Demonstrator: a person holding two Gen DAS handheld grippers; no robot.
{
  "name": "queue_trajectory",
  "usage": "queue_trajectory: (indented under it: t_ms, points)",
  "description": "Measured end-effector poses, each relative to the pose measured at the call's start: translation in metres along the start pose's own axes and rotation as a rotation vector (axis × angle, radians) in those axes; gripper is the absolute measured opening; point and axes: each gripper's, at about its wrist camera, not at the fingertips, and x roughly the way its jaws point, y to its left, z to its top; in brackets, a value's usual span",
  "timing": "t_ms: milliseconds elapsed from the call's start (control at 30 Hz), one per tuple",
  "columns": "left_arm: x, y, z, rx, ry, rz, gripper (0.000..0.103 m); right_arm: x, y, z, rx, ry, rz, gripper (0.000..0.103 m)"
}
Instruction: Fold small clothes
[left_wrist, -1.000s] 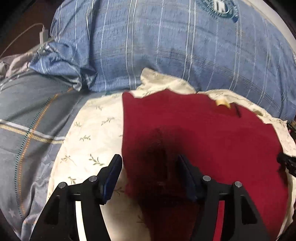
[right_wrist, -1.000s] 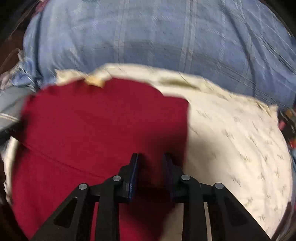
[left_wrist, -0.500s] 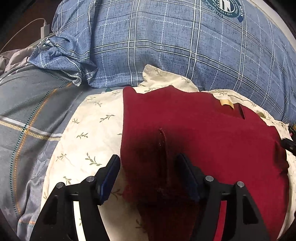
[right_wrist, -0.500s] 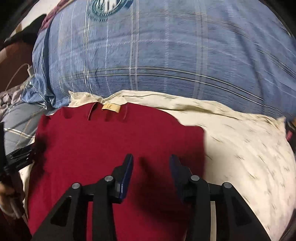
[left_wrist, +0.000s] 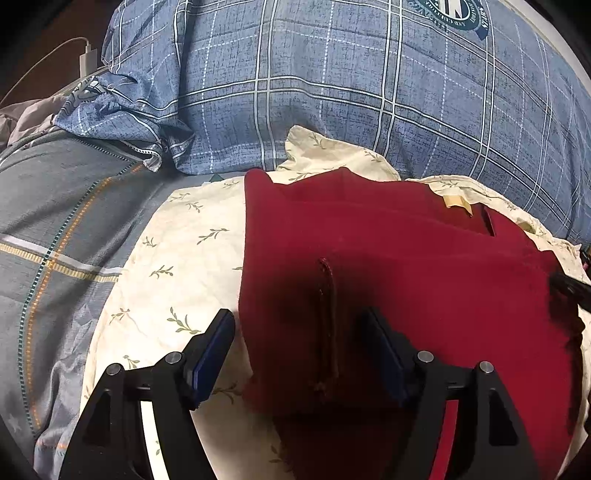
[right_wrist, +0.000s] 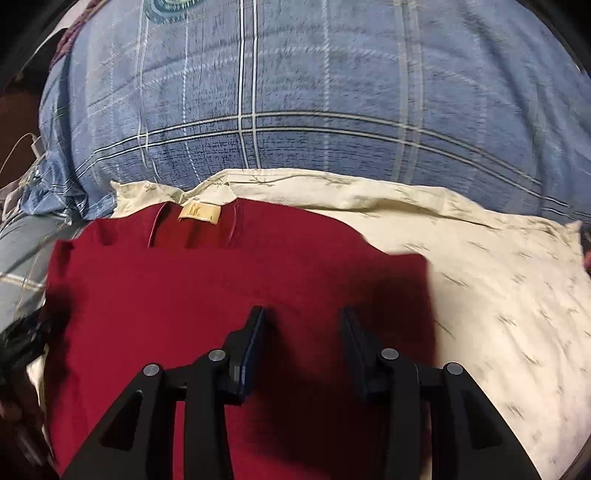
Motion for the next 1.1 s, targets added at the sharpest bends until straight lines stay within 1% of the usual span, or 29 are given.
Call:
queue_trajectory:
  t_ms: [100, 133, 167, 200, 233, 300, 367, 500, 533, 567, 600, 667, 800, 833, 867, 900, 967, 1033, 1067, 1100]
  points:
    - [0.000, -0.001, -0.001, 0.003, -0.006, 0.005, 0.072, -0.019, -0.015, -0.011, 0.024, -0.012, -0.035, 0.050]
    - [0.000, -0.001, -0.002, 0.003, -0.009, 0.006, 0.072, -0.021, -0.020, -0.016, 0.022, -0.003, -0.068, 0.052]
    - [0.000, -0.001, -0.003, 0.003, -0.014, 0.005, 0.072, -0.018, -0.026, -0.019, 0.018, 0.024, -0.098, 0.058]
    - [-0.001, -0.001, -0.003, 0.003, -0.016, 0.002, 0.072, -0.013, -0.030, -0.025, 0.023, 0.054, -0.106, 0.059]
    - [-0.002, 0.000, -0.005, -0.001, -0.015, -0.005, 0.072, -0.011, -0.039, -0.031, 0.056, 0.069, -0.072, 0.059]
    - [-0.008, 0.004, -0.008, -0.014, -0.004, -0.021, 0.072, -0.024, -0.055, -0.039, 0.153, 0.038, 0.015, 0.059]
    - [-0.019, 0.007, -0.011, -0.024, -0.005, -0.036, 0.072, -0.031, -0.061, -0.042, 0.181, 0.026, 0.059, 0.059]
    - [-0.043, 0.014, -0.026, -0.054, -0.015, -0.046, 0.072, -0.025, -0.057, -0.040, 0.181, -0.001, 0.101, 0.059]
    - [-0.049, 0.015, -0.033, -0.068, -0.013, -0.049, 0.072, -0.019, -0.056, -0.040, 0.181, 0.013, 0.098, 0.058]
    - [-0.053, 0.016, -0.038, -0.075, -0.007, -0.053, 0.072, -0.010, -0.057, -0.041, 0.181, 0.049, 0.075, 0.043]
    - [-0.059, 0.017, -0.044, -0.078, 0.006, -0.056, 0.072, -0.008, -0.056, -0.041, 0.174, 0.049, 0.058, 0.029]
    - [-0.069, 0.018, -0.051, -0.071, 0.012, -0.048, 0.072, -0.017, -0.053, -0.043, 0.149, 0.012, 0.024, 0.026]
    - [-0.091, 0.024, -0.066, -0.066, 0.007, -0.003, 0.072, -0.018, -0.047, -0.050, 0.136, -0.002, -0.016, 0.025]
    - [-0.095, 0.026, -0.069, -0.070, 0.012, 0.004, 0.072, -0.021, -0.048, -0.051, 0.147, -0.003, -0.012, 0.026]
    - [-0.098, 0.027, -0.072, -0.076, 0.015, 0.005, 0.072, -0.026, -0.050, -0.053, 0.173, 0.002, 0.008, 0.029]
    - [-0.102, 0.029, -0.076, -0.084, 0.016, 0.005, 0.072, -0.033, -0.052, -0.056, 0.201, 0.006, 0.039, 0.031]
    - [-0.110, 0.031, -0.084, -0.098, 0.016, 0.002, 0.072, -0.045, -0.054, -0.066, 0.215, 0.018, 0.094, 0.031]
    - [-0.117, 0.033, -0.091, -0.104, 0.014, -0.005, 0.072, -0.059, -0.054, -0.078, 0.187, 0.026, 0.107, 0.039]
    - [-0.120, 0.034, -0.093, -0.102, 0.013, -0.007, 0.072, -0.068, -0.054, -0.087, 0.170, 0.027, 0.108, 0.045]
    - [-0.123, 0.034, -0.096, -0.099, 0.011, -0.010, 0.072, -0.073, -0.054, -0.093, 0.158, 0.029, 0.113, 0.049]
